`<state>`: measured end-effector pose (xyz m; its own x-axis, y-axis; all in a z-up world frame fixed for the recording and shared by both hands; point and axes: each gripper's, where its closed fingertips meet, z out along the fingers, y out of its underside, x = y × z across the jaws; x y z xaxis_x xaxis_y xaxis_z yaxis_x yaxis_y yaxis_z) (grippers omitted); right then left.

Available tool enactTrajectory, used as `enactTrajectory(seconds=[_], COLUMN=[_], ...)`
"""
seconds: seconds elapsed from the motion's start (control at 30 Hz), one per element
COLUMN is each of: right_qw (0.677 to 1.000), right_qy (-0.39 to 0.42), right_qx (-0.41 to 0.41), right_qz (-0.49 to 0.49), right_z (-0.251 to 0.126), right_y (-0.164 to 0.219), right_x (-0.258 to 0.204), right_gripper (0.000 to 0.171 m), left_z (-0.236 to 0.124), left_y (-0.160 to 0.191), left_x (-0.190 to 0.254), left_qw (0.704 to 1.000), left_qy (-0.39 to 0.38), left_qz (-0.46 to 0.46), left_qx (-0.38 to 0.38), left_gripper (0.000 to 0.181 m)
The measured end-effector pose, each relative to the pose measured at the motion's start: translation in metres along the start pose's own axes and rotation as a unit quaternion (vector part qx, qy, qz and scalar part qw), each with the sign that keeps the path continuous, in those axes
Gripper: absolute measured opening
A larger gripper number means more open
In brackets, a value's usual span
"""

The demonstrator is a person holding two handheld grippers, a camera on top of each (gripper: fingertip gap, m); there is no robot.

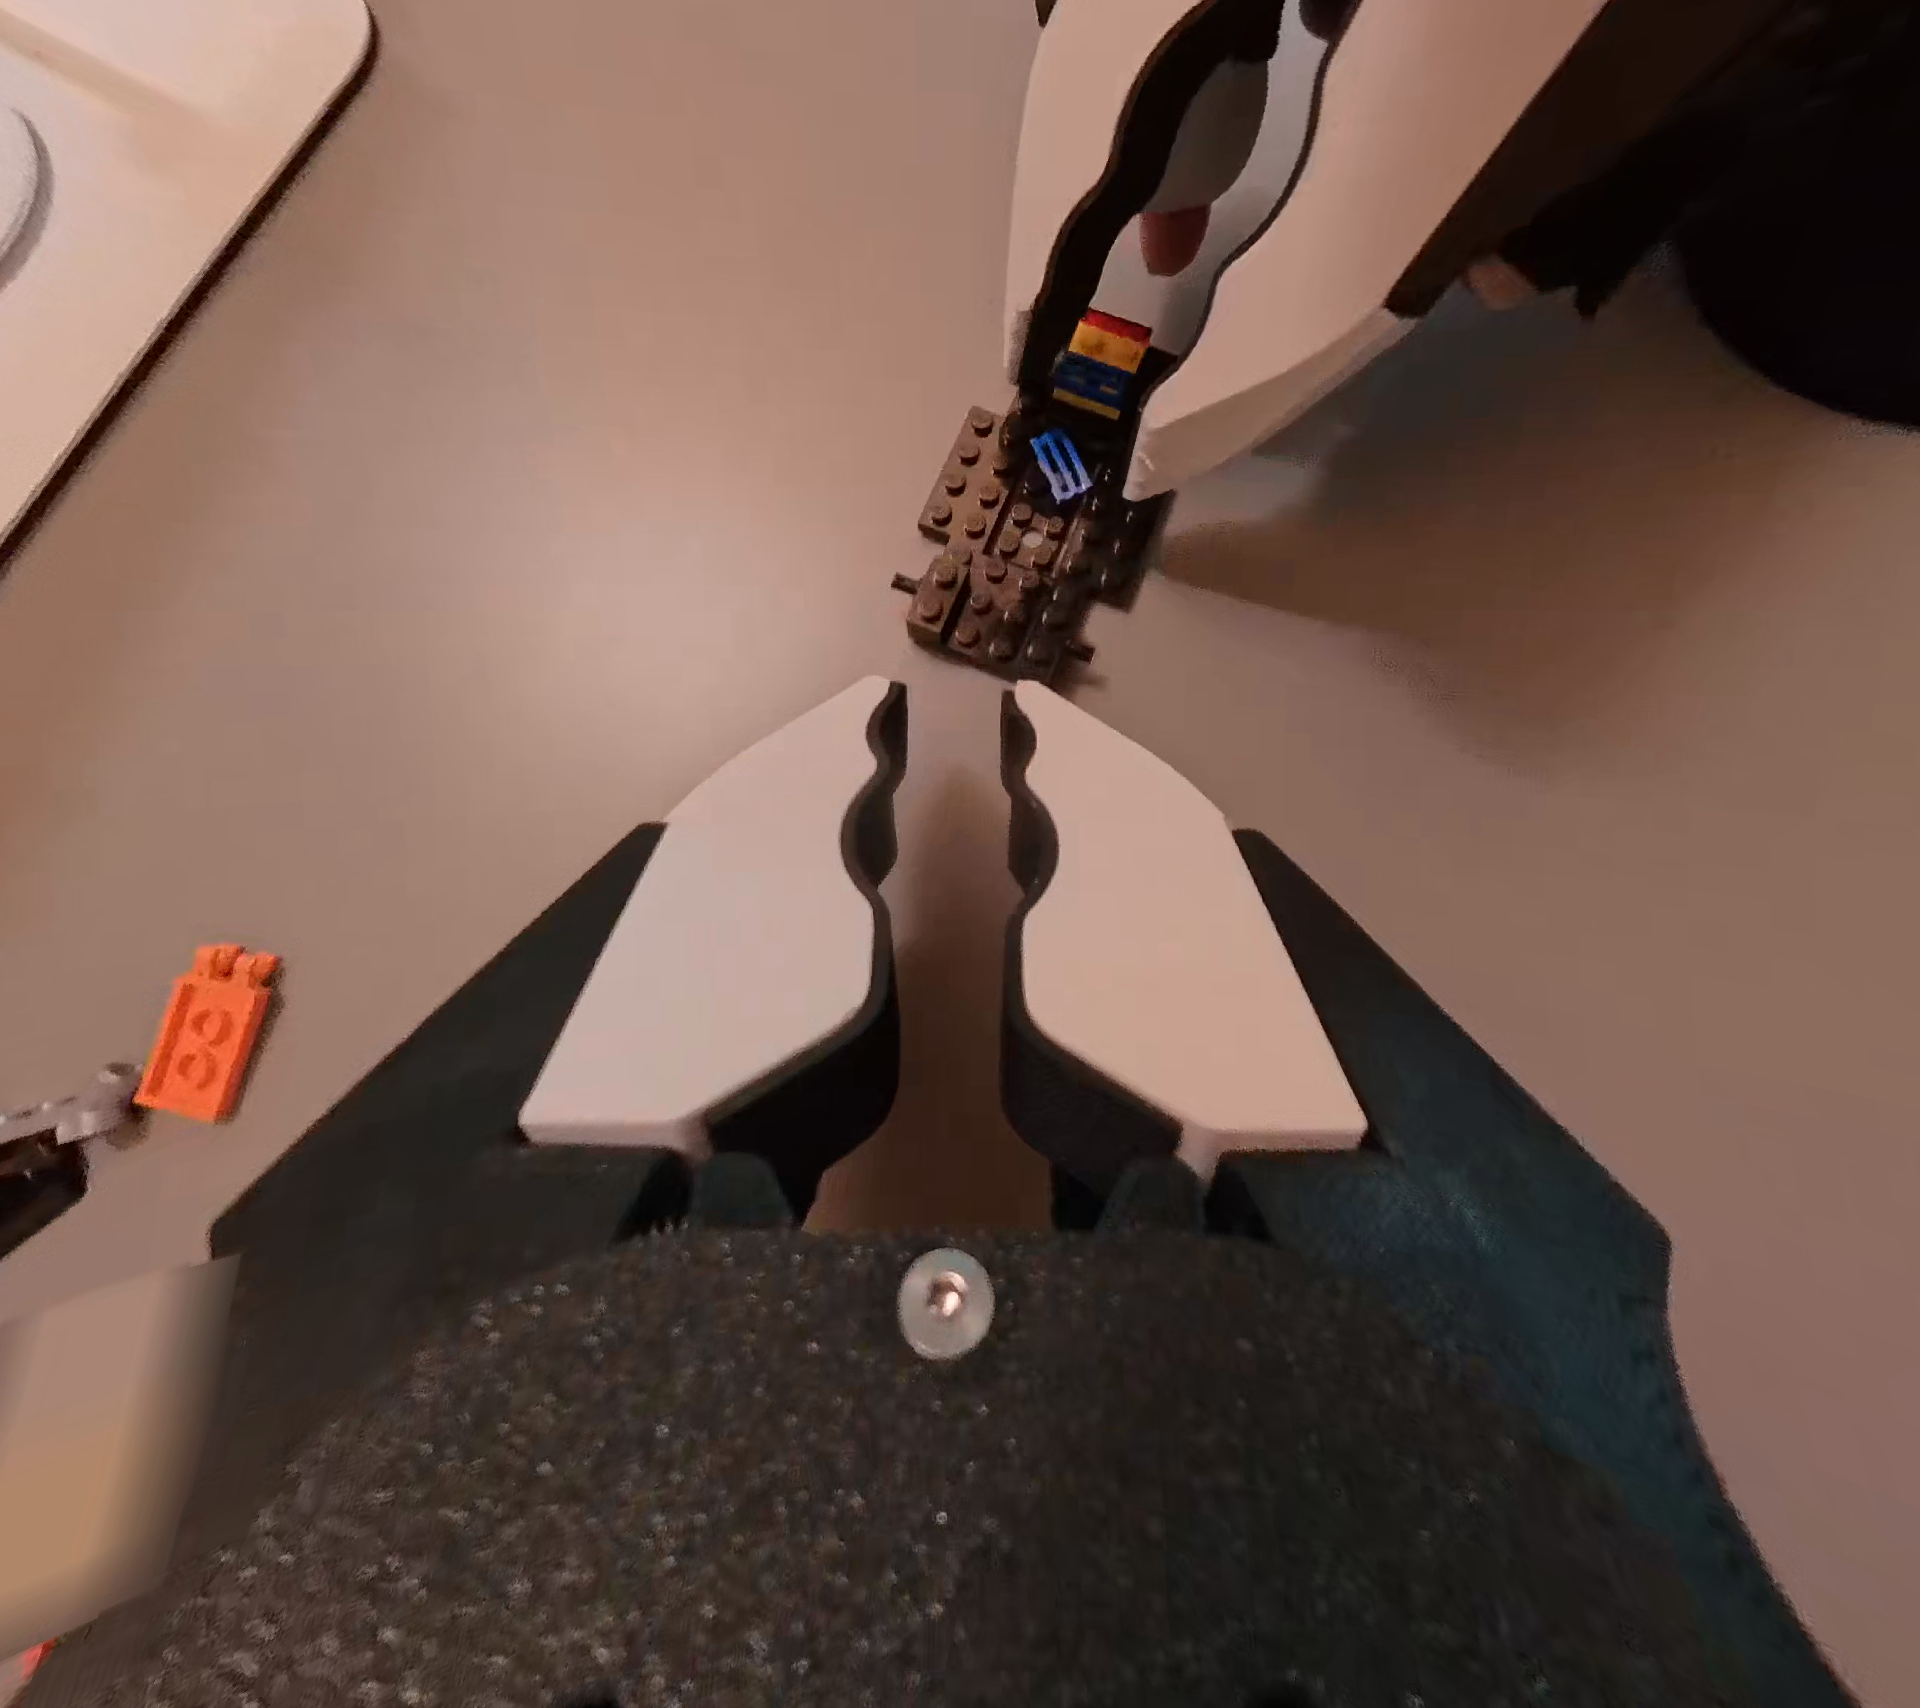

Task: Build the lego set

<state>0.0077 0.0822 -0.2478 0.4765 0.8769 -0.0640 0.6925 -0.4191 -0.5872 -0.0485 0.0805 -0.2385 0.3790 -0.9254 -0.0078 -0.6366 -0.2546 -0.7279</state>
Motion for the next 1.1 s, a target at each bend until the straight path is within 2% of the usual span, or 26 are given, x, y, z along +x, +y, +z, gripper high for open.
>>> enactTrajectory(seconds=[0.1, 0.23, 0.4, 0.53, 0.57, 0.63, 0.97, 1.1], right_qw=[0.999, 0.997, 0.995, 0.994, 0.993, 0.993, 0.994, 0.994], right_qy=[0.004, 0.015, 0.025, 0.034, 0.039, 0.039, 0.033, 0.007], right_qx=[-0.035, -0.071, -0.091, -0.101, -0.105, -0.106, -0.099, -0.085], right_qz=[0.009, 0.02, 0.038, 0.036, 0.032, 0.03, 0.014, -0.063], right_z=[0.004, 0.008, 0.009, 0.009, 0.008, 0.009, 0.008, 0.001], right_y=[0.001, 0.003, 0.004, 0.005, 0.006, 0.007, 0.007, -0.001], right_x=[-0.001, 0.001, 0.004, 0.005, 0.005, 0.005, 0.005, 0.0], right_gripper=[0.028, 0.024, 0.023, 0.021, 0.012, 0.01, 0.007, 0.007], left_z=[-0.009, -0.021, -0.035, -0.035, -0.034, -0.035, -0.034, -0.034], left_y=[0.004, 0.004, 0.004, 0.012, 0.014, 0.011, 0.012, 0.013], left_x=[-0.002, -0.007, -0.008, -0.005, -0.004, -0.004, -0.005, -0.004], left_qw=[1.0, 0.996, 0.989, 0.989, 0.989, 0.989, 0.988, 0.988], left_qy=[0.005, 0.007, 0.0, -0.005, -0.004, -0.008, 0.0, 0.001], left_qz=[-0.004, -0.035, -0.06, -0.058, -0.056, -0.051, -0.063, -0.062], left_qx=[0.022, 0.087, 0.137, 0.139, 0.135, 0.141, 0.14, 0.139], left_gripper=[0.016, 0.015, 0.014, 0.013, 0.014, 0.014, 0.014, 0.014])
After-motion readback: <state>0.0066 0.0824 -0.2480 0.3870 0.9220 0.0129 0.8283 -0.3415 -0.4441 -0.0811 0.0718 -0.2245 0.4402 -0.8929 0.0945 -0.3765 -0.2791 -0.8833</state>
